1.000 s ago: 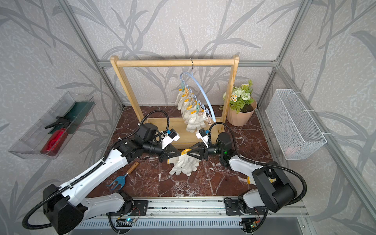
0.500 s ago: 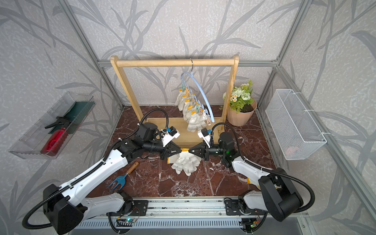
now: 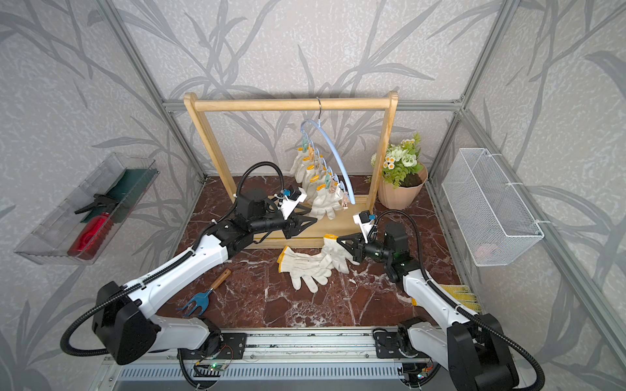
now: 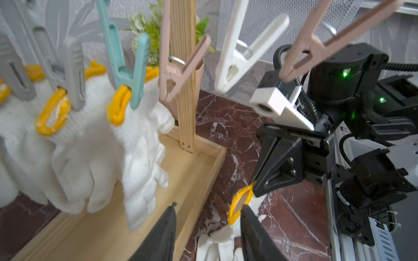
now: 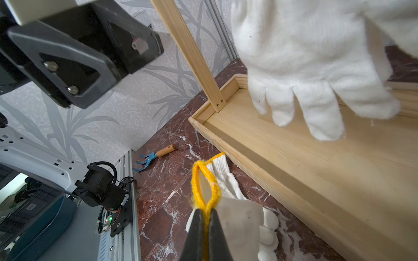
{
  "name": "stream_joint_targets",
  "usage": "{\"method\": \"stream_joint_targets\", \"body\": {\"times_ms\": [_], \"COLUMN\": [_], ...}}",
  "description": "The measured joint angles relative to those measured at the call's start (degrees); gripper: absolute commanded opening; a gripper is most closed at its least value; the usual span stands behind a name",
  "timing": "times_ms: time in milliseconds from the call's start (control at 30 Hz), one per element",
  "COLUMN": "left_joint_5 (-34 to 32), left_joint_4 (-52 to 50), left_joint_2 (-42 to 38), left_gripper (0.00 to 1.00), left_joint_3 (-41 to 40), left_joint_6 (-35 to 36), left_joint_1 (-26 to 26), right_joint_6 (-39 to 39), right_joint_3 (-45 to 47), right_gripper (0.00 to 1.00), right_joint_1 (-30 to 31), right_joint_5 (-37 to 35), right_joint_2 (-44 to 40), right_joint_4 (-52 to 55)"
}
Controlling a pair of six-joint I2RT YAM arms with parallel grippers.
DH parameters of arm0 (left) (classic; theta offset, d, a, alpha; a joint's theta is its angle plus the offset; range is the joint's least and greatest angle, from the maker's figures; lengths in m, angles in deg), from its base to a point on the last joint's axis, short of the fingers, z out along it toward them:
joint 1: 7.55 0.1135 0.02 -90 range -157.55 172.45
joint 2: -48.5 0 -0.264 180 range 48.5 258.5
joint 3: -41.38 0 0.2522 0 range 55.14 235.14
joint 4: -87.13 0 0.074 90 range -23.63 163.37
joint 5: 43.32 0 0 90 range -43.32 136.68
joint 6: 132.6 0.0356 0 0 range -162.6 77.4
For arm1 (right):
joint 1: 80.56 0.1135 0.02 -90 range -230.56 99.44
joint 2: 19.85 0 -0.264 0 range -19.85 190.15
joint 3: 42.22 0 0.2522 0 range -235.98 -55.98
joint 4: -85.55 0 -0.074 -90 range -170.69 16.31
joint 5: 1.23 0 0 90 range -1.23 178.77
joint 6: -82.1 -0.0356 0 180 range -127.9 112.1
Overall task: Clip the gloves onto a hanger to dry
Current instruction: Pick up the glove from the center of the board, then open the clamp at the hanger.
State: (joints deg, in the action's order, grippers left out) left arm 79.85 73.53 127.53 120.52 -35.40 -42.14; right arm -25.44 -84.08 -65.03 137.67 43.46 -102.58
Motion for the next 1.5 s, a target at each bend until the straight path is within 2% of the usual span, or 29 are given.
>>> {"method": "stream_joint_targets", "body": {"times_ms": [400,867,1067,1233,1500], "left_joint_5": [0.7,-12.1,-15.6,-14.8,-9.1], "left_joint_4": [9.4,7.0,5.0,3.8,4.7], "left_joint_2": [7.5,11.6,12.9,14.9,15.9], "left_gripper": [0.49,0.38,0.38,0.43,0.43], "left_joint_3": [7.1,13.2,14.2,15.4,16.3], "left_joint_6": [3.7,6.9,8.2,8.9,8.7], "left_joint_1": [-3.8,-5.0,-5.0,-5.0,-5.0], "right_joint_6": [0.1,0.7,0.9,1.1,1.2], "right_joint_3": [0.0,0.0,0.0,0.0,0.0], "right_gripper": [0.0,0.0,0.0,0.0,0.0], "right_joint_1": [-0.3,-0.5,-0.6,-0.6,-0.7], "right_joint_5": [-1.4,-1.8,-1.9,-1.8,-1.8], "right_joint_2": [0.0,0.1,0.4,0.5,0.8], "right_joint_4": [0.9,1.8,1.8,1.8,1.8]}}
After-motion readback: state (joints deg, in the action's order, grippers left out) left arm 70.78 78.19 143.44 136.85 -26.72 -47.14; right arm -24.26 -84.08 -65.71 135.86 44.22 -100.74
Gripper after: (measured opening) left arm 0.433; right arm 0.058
